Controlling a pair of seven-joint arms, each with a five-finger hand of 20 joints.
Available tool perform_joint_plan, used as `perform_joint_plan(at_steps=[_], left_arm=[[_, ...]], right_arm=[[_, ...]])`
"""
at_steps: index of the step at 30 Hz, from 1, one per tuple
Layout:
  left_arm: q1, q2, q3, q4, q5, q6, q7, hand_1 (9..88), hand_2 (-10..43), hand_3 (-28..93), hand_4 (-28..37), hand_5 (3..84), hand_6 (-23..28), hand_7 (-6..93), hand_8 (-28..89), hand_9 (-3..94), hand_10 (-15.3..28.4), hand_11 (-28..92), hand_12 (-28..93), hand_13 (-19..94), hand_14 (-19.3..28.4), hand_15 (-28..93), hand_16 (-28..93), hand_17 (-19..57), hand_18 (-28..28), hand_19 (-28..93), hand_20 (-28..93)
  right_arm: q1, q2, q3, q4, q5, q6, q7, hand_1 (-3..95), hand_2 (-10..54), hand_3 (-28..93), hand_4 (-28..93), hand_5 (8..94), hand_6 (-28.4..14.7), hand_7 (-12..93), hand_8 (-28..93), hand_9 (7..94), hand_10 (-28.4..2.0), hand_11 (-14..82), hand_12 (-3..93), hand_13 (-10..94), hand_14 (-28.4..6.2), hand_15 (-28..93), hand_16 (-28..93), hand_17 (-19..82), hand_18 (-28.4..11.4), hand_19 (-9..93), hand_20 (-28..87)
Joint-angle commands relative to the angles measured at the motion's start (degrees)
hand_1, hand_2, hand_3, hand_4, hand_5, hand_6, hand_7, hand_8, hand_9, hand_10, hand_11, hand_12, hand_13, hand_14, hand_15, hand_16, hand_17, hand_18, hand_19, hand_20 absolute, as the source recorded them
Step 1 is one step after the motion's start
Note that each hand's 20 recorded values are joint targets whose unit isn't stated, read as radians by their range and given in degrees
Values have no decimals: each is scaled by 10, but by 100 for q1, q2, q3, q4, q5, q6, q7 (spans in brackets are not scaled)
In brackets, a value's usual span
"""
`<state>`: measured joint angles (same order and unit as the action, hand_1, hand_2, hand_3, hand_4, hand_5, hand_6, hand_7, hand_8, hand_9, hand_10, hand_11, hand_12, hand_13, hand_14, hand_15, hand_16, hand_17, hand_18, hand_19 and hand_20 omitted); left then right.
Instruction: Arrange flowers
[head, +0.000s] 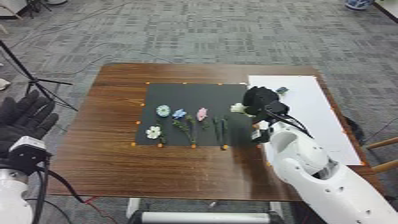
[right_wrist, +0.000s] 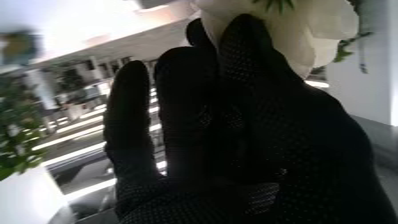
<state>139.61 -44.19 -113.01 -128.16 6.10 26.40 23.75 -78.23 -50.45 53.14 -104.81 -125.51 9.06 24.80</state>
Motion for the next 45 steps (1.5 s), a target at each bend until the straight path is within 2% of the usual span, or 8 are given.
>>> perform_joint_plan(at_steps=[1,10,23,26,30,36,42,45], left_arm=[[5,-28,14,3,50,-30,-81,268,169,711,-283,394,87,100,-75,325,134,166,118,242,131,271,-20,-17,119,228,124],[-161,35,246,71,33,-36,-194,268,170,709,-283,394,86,101,-75,325,133,166,118,243,132,271,-21,-18,120,230,124],[-74,3,146,33,-47,1,-121,268,171,708,-283,394,87,102,-75,324,133,166,119,242,133,276,-19,-18,120,231,123],[-74,-40,98,27,7,1,-258,268,172,707,-283,394,87,102,-75,324,134,166,119,241,134,276,-20,-18,119,231,123],[-79,-91,17,44,138,-165,-537,268,174,704,-283,390,87,99,-75,318,133,164,119,237,135,273,-21,-18,120,230,122],[-48,-94,-6,42,53,-179,-501,270,178,699,-283,383,85,97,-74,314,131,162,121,235,136,271,-18,-21,121,233,122],[18,-141,-35,16,53,-149,-454,269,179,700,-282,379,83,97,-73,312,131,158,123,233,136,269,-17,-22,121,230,120],[71,-156,-75,0,39,-162,-430,269,178,699,-283,380,84,96,-72,312,132,158,124,233,136,268,-16,-22,122,230,120]], right_arm=[[706,-478,-630,435,-42,115,-502,653,-95,664,-283,737,14,377,46,858,-73,168,510,697,-59,568,457,314,-225,760,374],[1165,-852,-955,1154,-158,240,-302,645,-95,669,-283,732,16,386,35,857,-69,169,506,697,-58,569,453,316,-221,759,374],[1066,-786,-1008,1256,-510,12,-324,642,-95,676,-283,710,16,371,8,839,-68,147,474,686,-48,547,460,307,-217,749,371],[1078,-813,-1061,1305,-709,-35,-362,638,-95,675,-283,705,14,357,-1,836,-68,141,465,685,-48,538,460,304,-218,745,370],[1008,-813,-999,1197,-521,-264,-334,630,-95,678,-283,684,7,316,-20,808,-69,103,406,671,-44,523,457,296,-217,738,365],[966,-805,-922,1161,-449,-402,-249,622,-95,682,-283,658,11,253,-57,767,-77,71,343,658,-42,521,449,286,-217,732,358],[889,-690,-802,963,-459,-398,-194,615,-95,691,-283,629,3,234,-144,669,-110,176,200,639,-46,528,434,279,-219,731,352],[883,-658,-734,894,-467,-446,-175,608,-95,699,-283,606,-6,227,-145,626,-121,174,172,629,-48,535,424,277,-221,731,349]])
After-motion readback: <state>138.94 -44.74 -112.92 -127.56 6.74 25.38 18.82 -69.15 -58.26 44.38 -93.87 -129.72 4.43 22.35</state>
